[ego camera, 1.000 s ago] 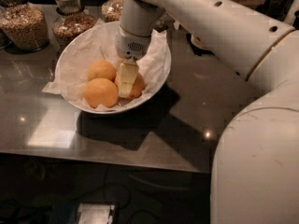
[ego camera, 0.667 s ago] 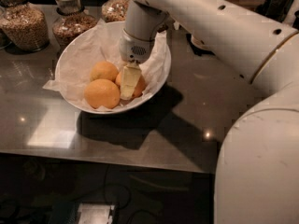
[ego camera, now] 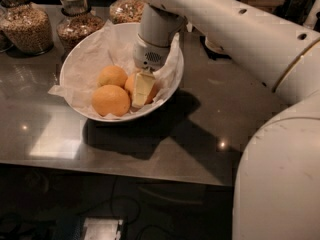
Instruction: Pick orange from white bowl
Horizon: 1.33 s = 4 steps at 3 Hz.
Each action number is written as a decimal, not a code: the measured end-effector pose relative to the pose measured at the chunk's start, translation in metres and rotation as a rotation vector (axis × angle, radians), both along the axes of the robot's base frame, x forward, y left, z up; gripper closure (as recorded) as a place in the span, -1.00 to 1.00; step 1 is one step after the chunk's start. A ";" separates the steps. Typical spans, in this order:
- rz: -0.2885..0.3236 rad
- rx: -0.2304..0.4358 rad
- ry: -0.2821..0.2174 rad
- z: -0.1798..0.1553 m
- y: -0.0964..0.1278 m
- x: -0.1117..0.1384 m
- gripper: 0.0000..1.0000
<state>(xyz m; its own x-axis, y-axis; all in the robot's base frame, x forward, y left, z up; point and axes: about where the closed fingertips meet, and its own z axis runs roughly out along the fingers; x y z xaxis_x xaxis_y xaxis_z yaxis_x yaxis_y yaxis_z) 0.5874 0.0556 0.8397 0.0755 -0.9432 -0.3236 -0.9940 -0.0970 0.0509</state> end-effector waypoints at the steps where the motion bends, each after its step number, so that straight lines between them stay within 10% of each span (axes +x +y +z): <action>1: -0.019 -0.003 -0.054 0.007 0.001 -0.005 0.63; 2: -0.026 0.031 -0.160 0.035 0.011 -0.014 0.99; 4: 0.008 0.227 -0.384 0.149 0.023 -0.062 1.00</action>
Offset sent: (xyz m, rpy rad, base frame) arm -0.0246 0.0224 0.0791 0.0807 -0.3055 -0.0403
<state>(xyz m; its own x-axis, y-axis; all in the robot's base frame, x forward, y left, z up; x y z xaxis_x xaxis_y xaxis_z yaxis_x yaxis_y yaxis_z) 0.5258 0.0787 0.9885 0.2378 -0.8504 -0.4693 -0.9358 -0.0711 -0.3454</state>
